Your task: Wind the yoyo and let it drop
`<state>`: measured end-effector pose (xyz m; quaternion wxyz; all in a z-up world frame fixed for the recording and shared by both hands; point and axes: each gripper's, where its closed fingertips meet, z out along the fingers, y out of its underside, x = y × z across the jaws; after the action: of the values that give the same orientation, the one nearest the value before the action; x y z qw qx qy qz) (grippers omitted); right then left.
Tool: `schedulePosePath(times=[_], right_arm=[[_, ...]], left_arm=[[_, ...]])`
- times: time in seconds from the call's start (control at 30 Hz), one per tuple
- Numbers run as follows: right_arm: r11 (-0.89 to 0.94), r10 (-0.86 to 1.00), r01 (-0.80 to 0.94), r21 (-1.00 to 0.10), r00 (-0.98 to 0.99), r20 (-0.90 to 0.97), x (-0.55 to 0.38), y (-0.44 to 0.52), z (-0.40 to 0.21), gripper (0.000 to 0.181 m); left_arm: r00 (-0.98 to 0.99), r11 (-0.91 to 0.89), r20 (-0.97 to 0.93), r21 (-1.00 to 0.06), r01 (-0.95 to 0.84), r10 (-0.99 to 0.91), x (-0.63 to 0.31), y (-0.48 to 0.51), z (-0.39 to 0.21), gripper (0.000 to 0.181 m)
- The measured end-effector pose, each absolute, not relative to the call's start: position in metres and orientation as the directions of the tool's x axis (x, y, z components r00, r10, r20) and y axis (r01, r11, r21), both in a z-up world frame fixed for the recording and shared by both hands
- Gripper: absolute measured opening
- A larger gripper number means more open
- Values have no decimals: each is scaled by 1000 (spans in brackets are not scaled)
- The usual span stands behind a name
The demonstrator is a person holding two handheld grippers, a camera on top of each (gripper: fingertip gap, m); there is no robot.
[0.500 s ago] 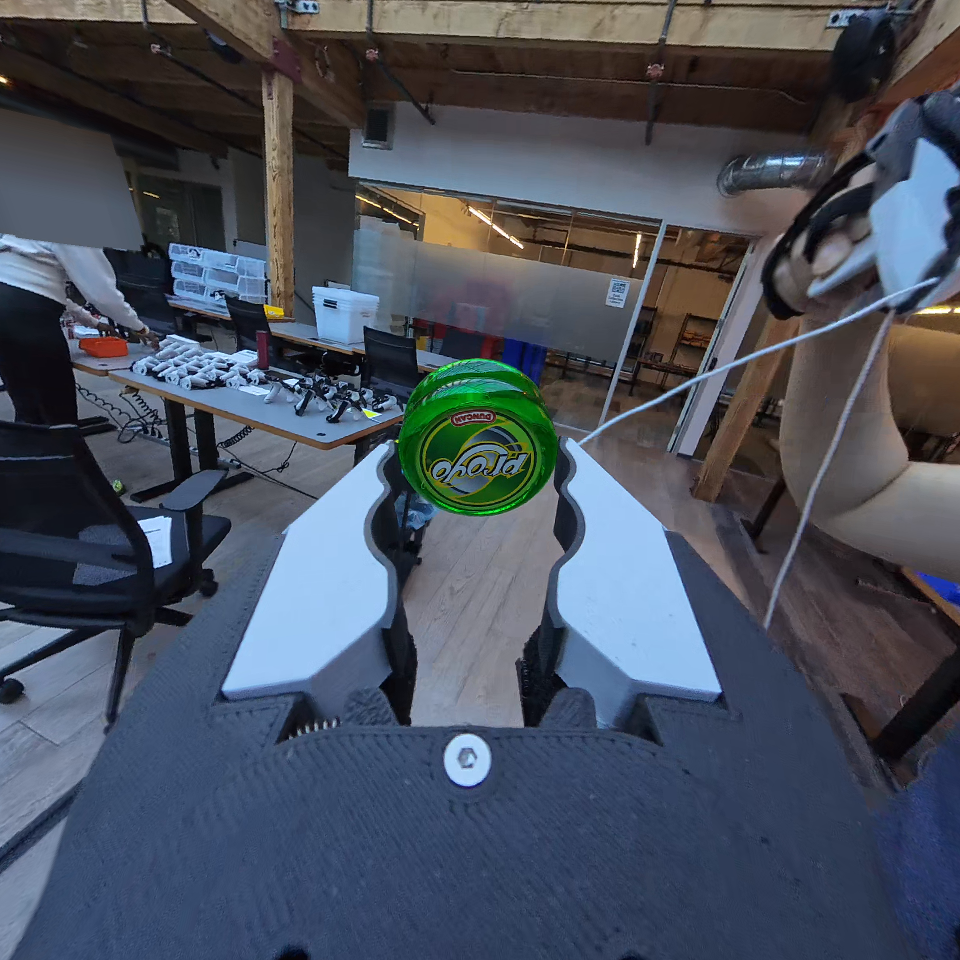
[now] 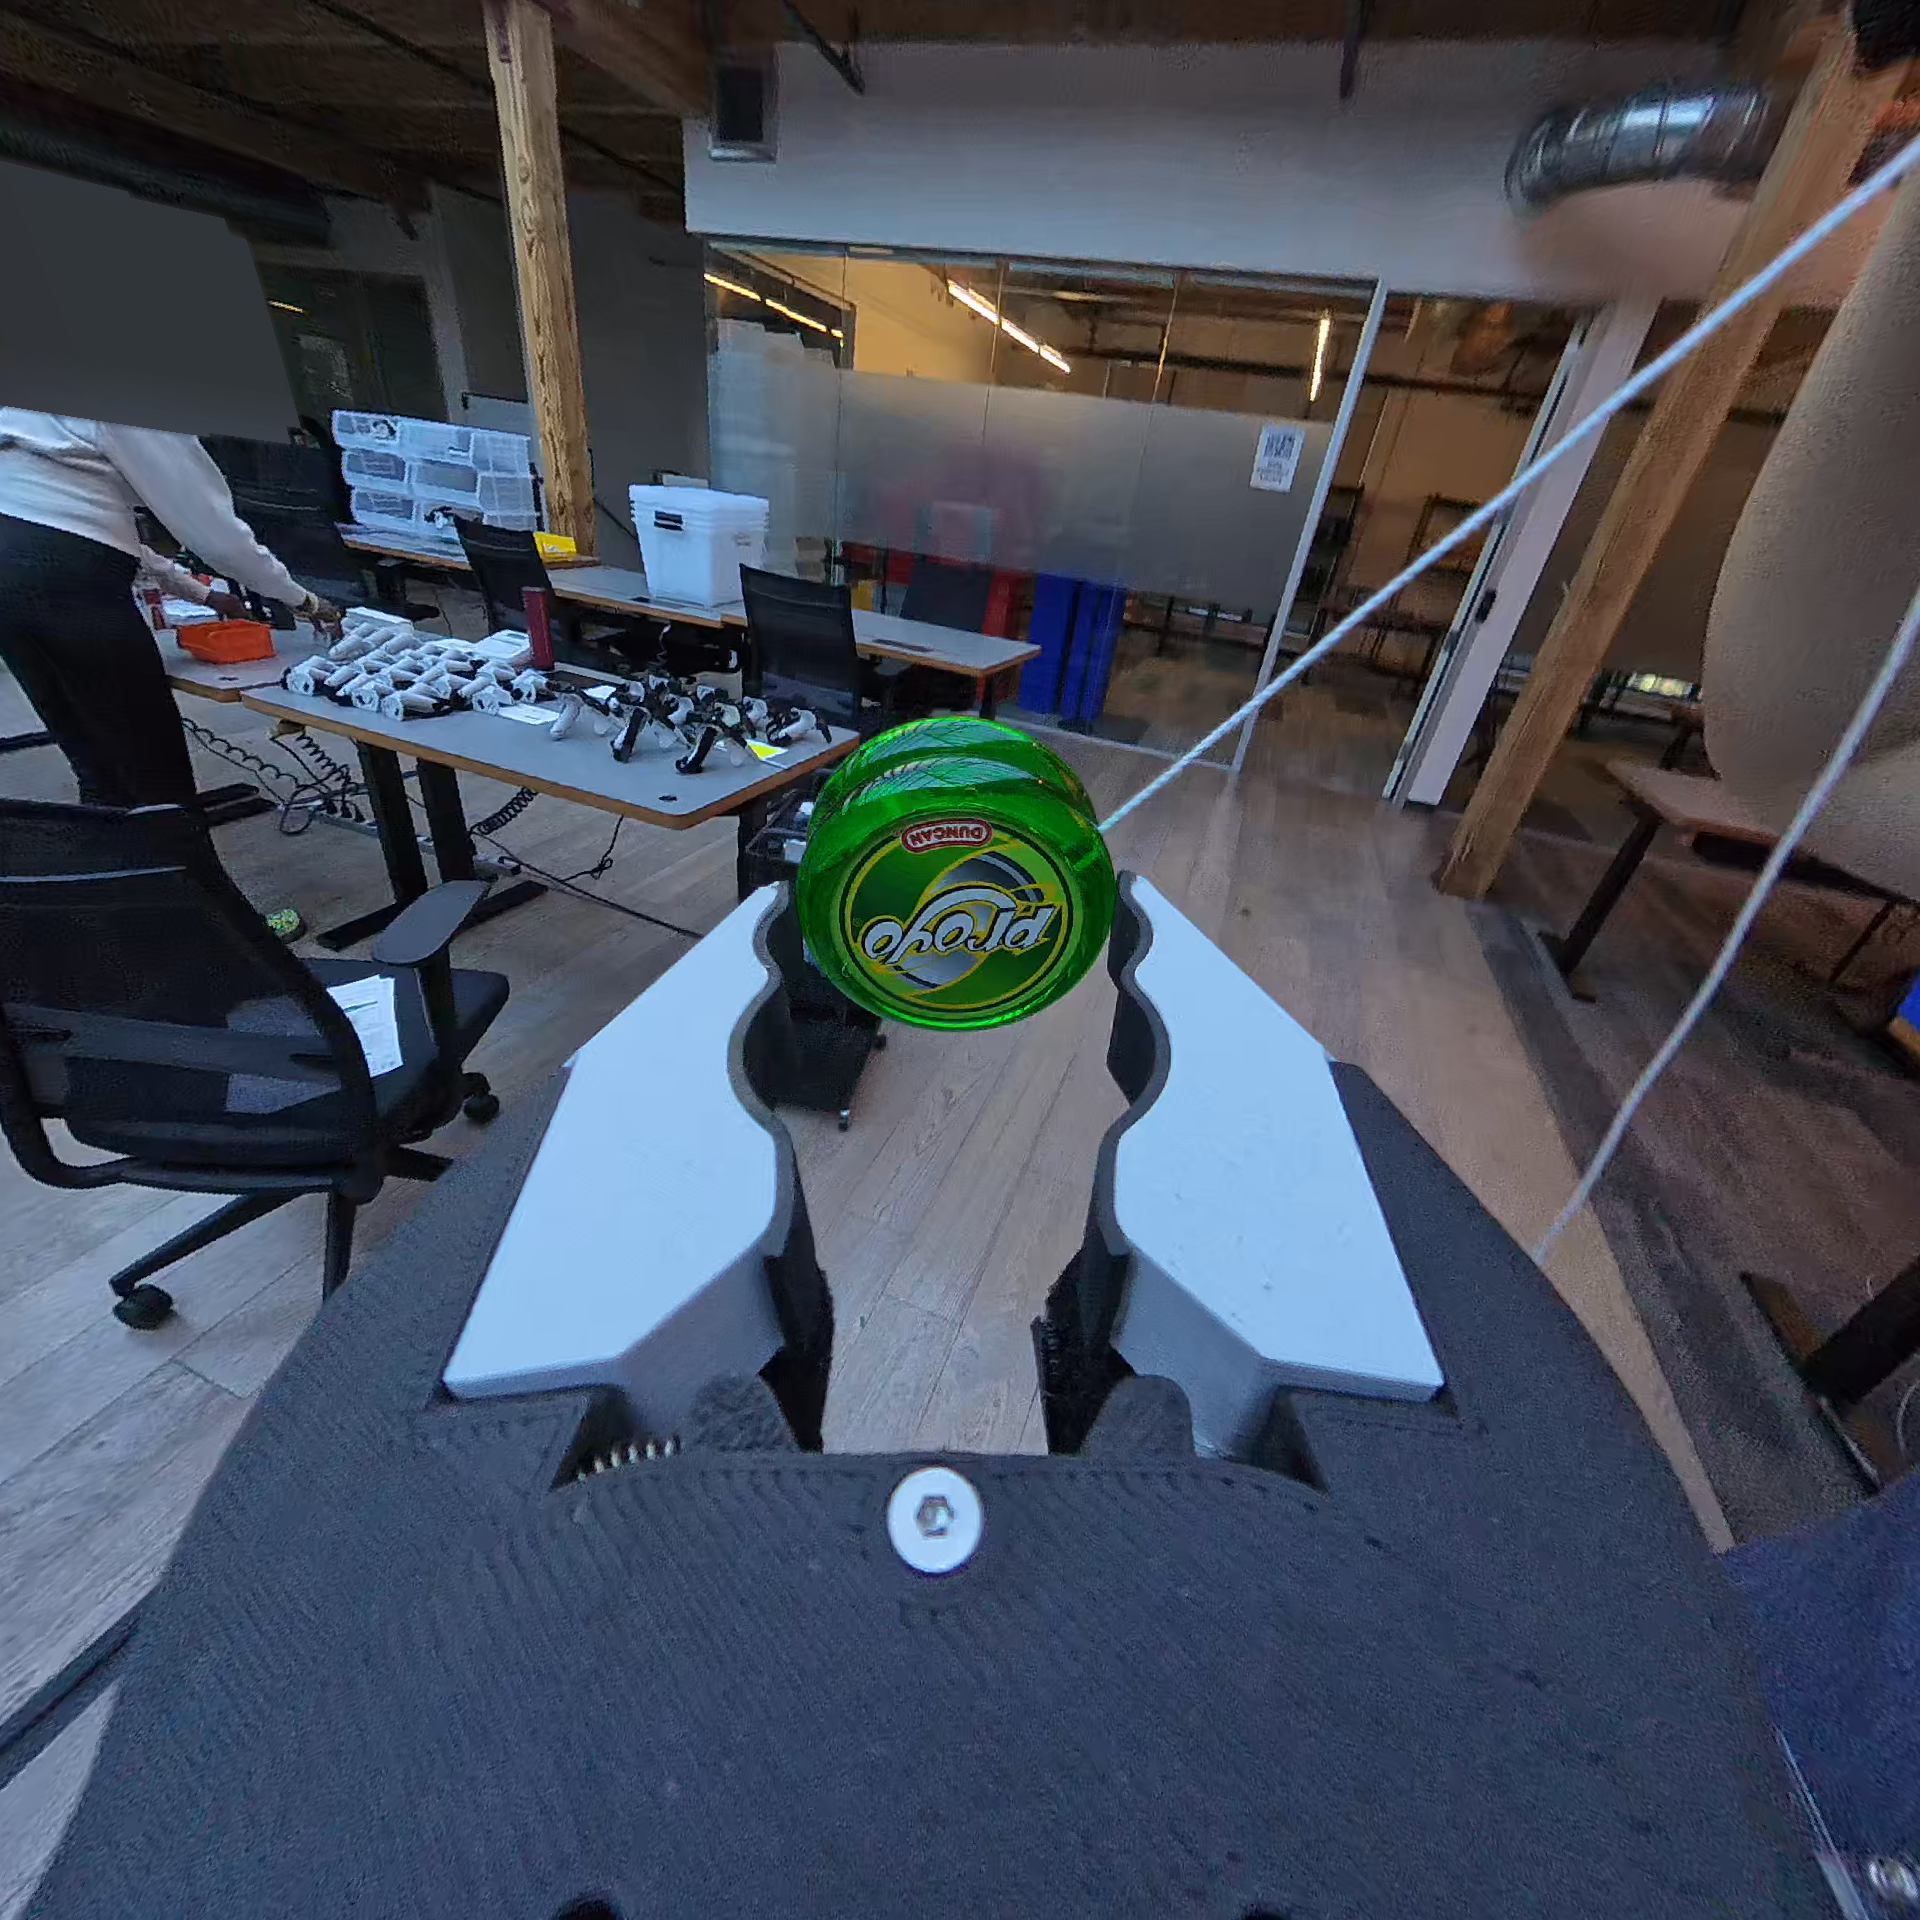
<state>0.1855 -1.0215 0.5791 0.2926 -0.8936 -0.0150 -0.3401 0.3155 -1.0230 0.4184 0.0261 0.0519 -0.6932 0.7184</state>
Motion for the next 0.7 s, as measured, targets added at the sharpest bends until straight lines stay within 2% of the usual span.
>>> schedulePosePath(times=[0.2,0.4,0.5,0.7], right_arm=[[-869,-205,145,-473,764,611,229,-1034,596,0],[-859,-245,73,-507,811,532,256,-1042,593,0],[-817,-157,165,-552,858,488,226,-1026,591,0],[-804,-74,247,-541,861,503,173,-1024,569,0]], left_arm=[[-997,63,-64,-996,66,40,279,-1037,409,58],[-980,138,-174,-973,186,97,247,-1049,396,58],[-993,115,-68,-990,78,92,250,-1051,396,59],[-975,-76,202,-975,-209,96,283,-1030,423,58]])
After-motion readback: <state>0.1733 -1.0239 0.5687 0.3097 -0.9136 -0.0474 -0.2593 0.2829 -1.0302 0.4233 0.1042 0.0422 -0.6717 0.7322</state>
